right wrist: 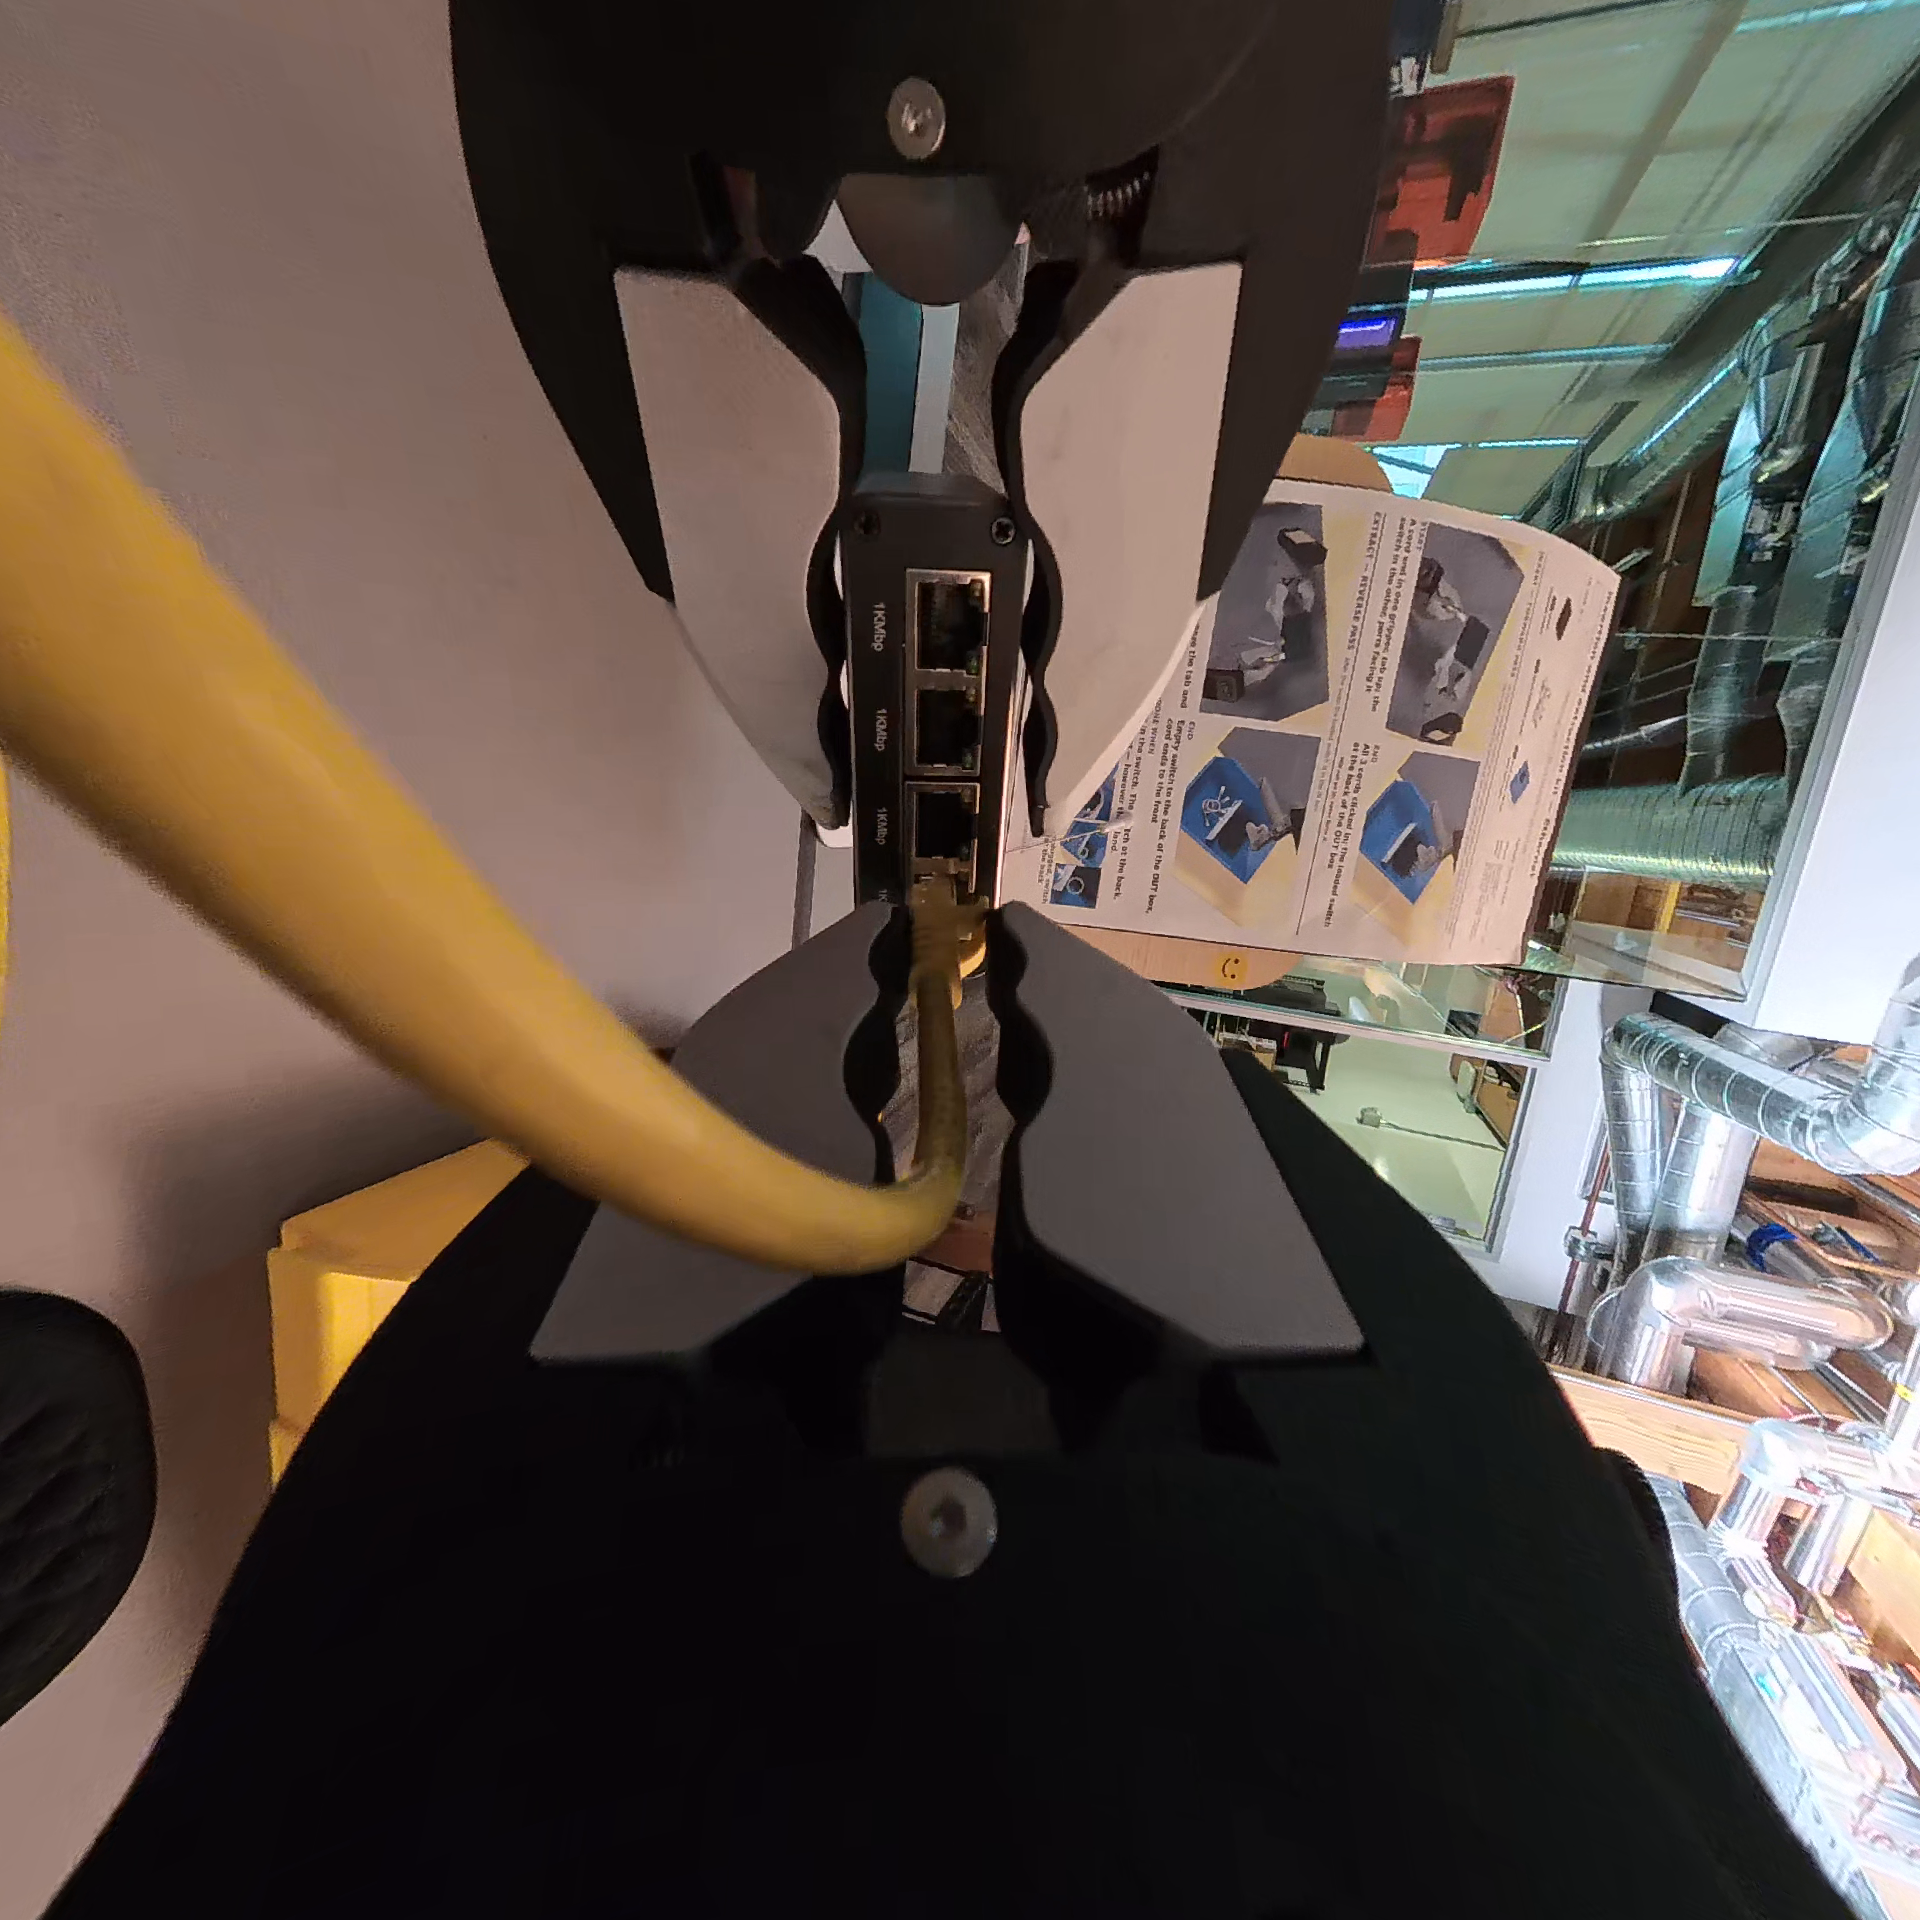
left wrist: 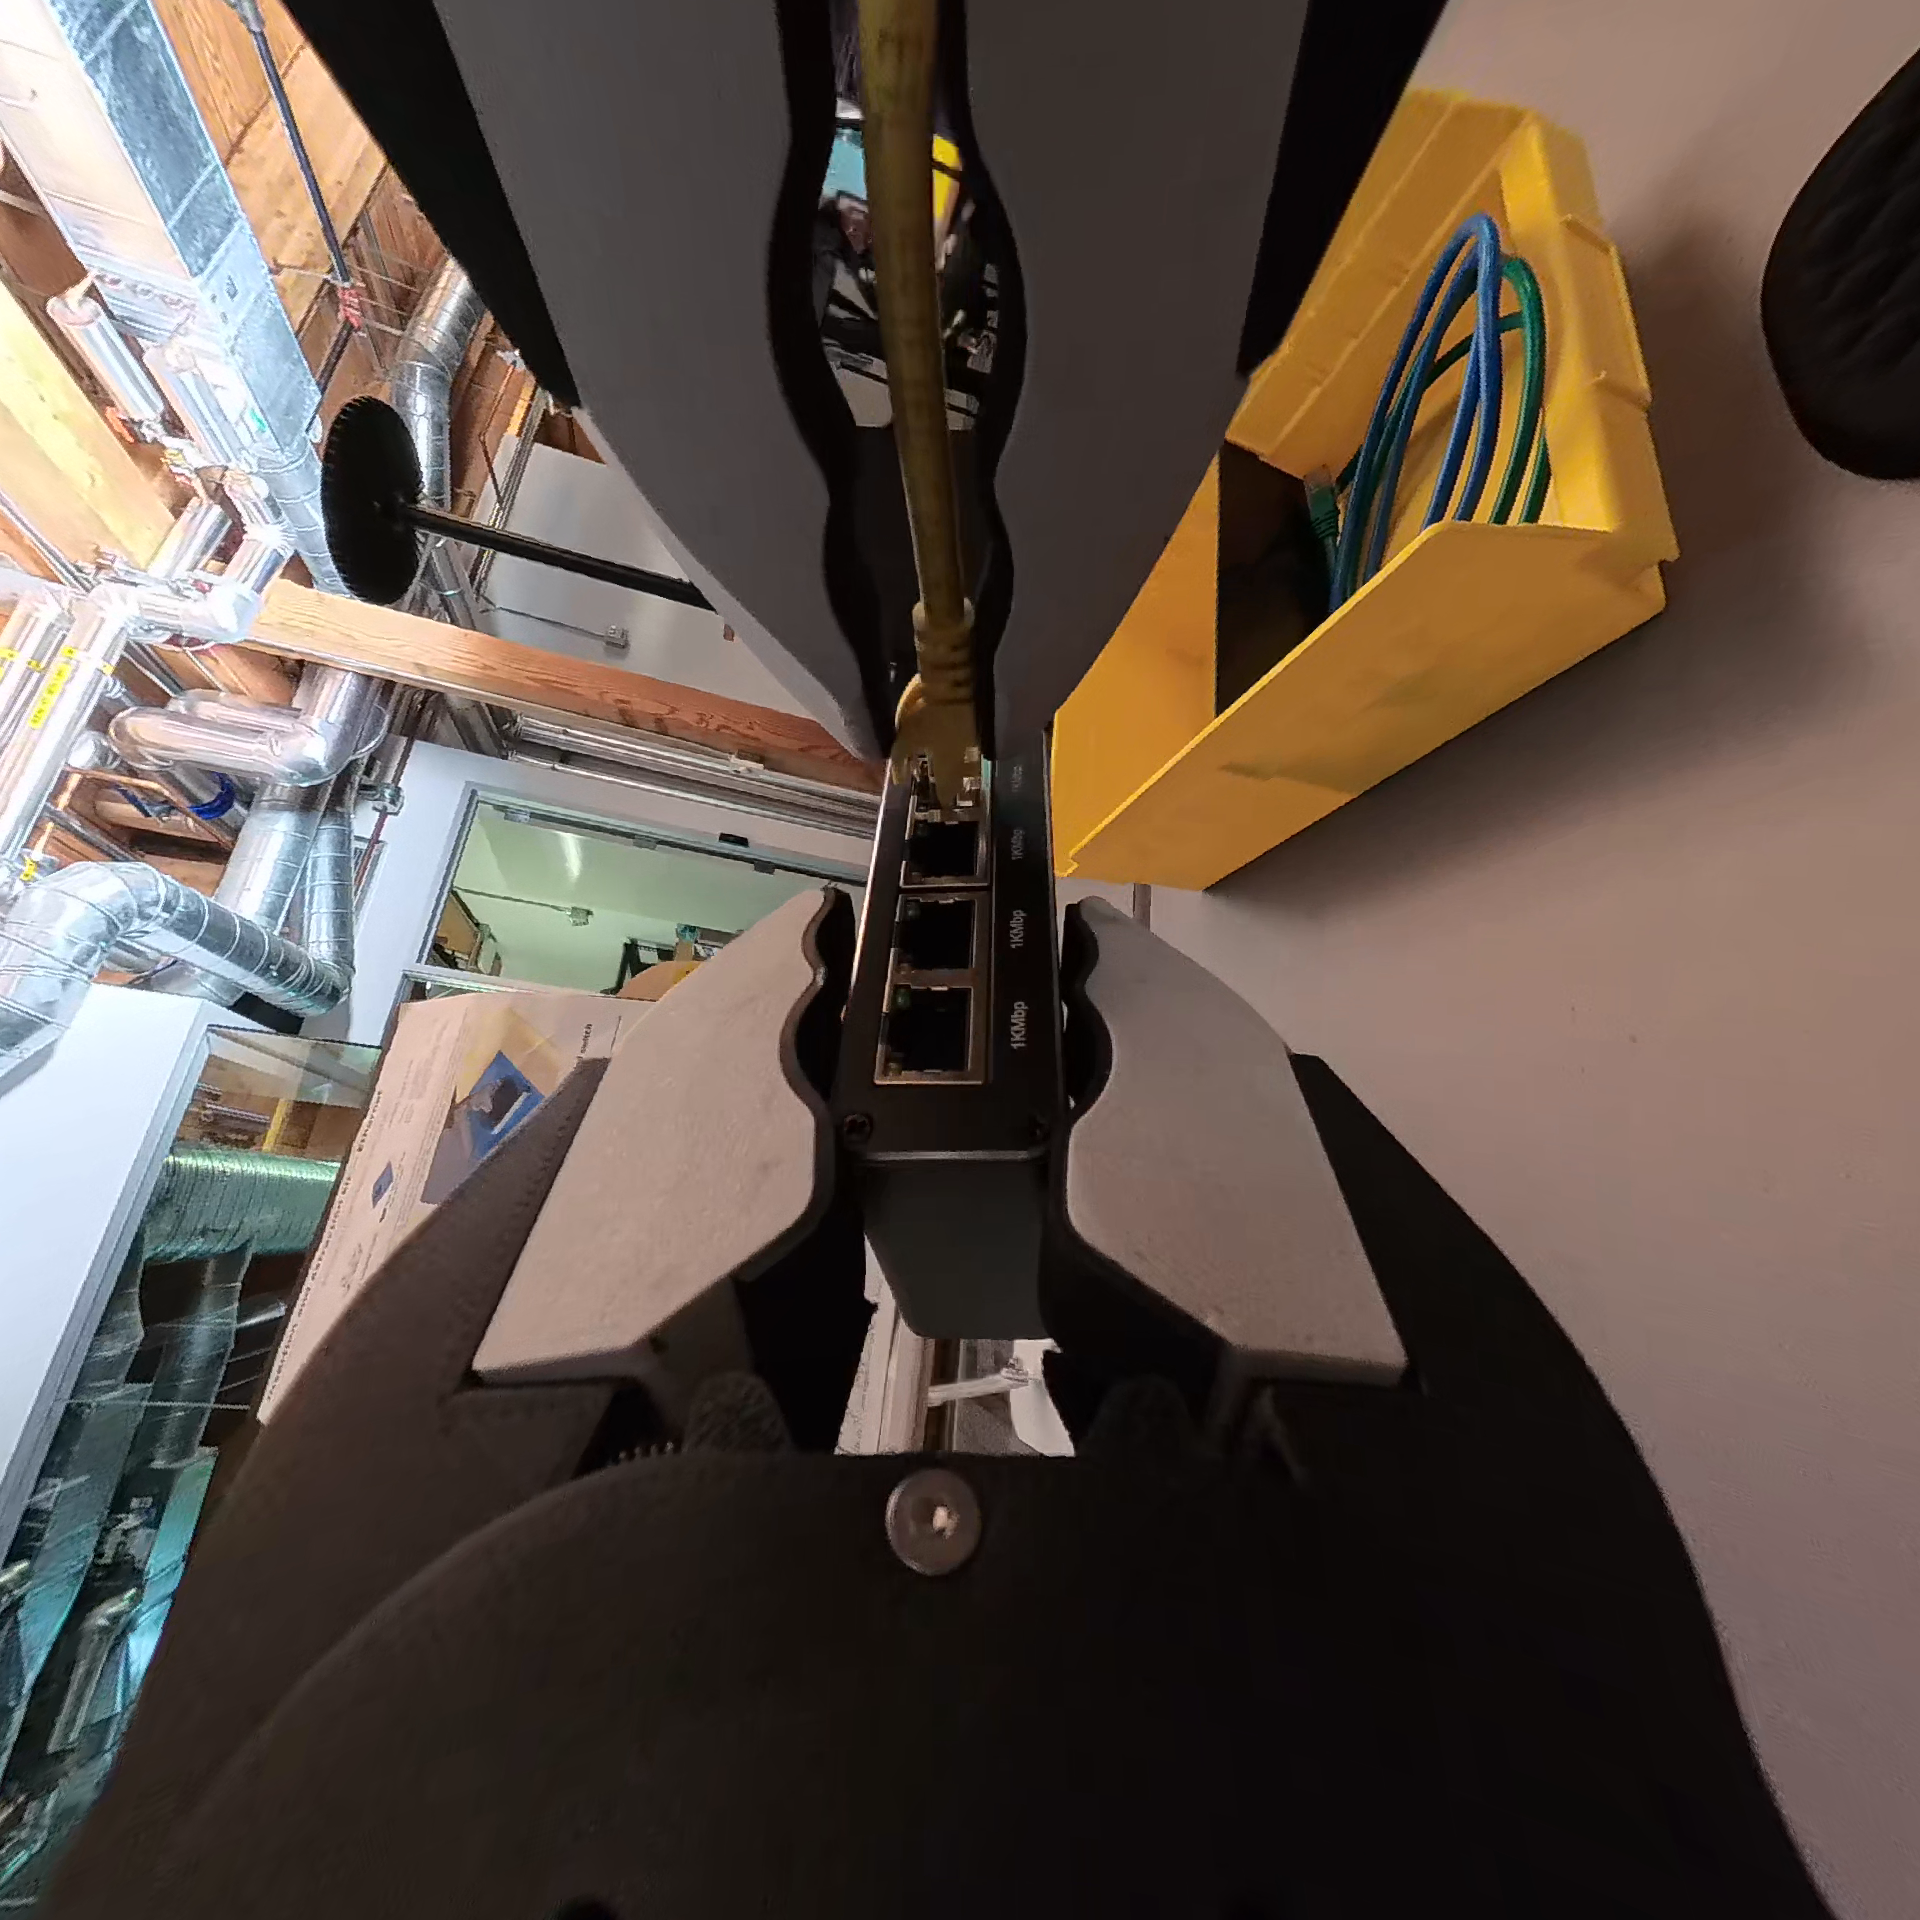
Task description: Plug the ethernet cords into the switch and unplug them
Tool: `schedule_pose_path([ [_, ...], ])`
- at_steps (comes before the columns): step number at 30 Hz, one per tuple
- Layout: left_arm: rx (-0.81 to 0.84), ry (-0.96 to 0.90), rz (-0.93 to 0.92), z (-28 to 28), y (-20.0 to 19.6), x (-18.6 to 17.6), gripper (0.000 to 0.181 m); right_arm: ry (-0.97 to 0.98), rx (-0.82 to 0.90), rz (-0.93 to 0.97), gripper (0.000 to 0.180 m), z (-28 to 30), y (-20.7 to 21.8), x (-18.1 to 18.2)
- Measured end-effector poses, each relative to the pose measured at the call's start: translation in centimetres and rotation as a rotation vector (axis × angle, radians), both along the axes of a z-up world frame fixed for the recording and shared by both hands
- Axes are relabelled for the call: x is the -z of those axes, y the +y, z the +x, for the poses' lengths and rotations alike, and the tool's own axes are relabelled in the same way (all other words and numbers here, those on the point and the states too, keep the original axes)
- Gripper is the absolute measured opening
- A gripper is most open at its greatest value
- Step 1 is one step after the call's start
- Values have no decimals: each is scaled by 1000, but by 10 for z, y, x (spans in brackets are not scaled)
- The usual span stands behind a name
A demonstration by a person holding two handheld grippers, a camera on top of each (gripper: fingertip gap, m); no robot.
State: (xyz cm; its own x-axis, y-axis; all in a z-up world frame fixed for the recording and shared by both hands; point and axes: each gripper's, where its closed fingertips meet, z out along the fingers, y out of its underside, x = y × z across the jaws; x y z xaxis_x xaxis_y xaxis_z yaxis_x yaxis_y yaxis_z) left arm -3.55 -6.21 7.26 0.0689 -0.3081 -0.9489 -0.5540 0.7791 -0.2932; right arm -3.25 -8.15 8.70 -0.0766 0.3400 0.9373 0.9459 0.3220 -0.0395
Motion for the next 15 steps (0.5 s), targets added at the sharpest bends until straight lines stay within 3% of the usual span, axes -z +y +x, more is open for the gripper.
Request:
schedule_pose_path([
  [15, 18, -25, 4, -4, -3, -8, 38, -22, -39, 96, 13, -3, 1, -7],
])
